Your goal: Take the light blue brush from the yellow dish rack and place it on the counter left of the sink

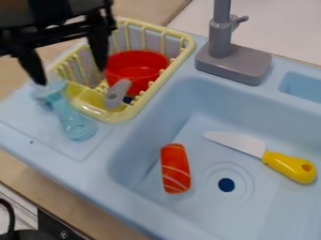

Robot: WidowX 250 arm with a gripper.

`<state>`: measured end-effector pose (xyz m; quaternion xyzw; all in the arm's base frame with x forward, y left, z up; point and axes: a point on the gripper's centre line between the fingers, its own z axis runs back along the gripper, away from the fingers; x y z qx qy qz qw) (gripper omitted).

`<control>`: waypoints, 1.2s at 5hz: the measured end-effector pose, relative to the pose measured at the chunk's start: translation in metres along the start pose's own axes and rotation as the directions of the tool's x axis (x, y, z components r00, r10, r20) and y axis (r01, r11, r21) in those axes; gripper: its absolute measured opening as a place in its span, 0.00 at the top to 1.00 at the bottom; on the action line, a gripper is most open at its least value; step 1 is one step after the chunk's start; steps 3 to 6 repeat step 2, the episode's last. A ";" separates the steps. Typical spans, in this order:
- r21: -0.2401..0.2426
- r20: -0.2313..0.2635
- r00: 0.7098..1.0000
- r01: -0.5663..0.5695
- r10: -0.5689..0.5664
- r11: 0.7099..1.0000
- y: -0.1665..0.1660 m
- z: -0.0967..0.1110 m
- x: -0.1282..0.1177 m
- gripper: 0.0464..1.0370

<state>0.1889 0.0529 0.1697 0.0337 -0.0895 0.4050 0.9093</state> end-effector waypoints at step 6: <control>-0.079 -0.026 0.881 0.470 -0.473 0.879 -0.053 -0.017 0.011 0.04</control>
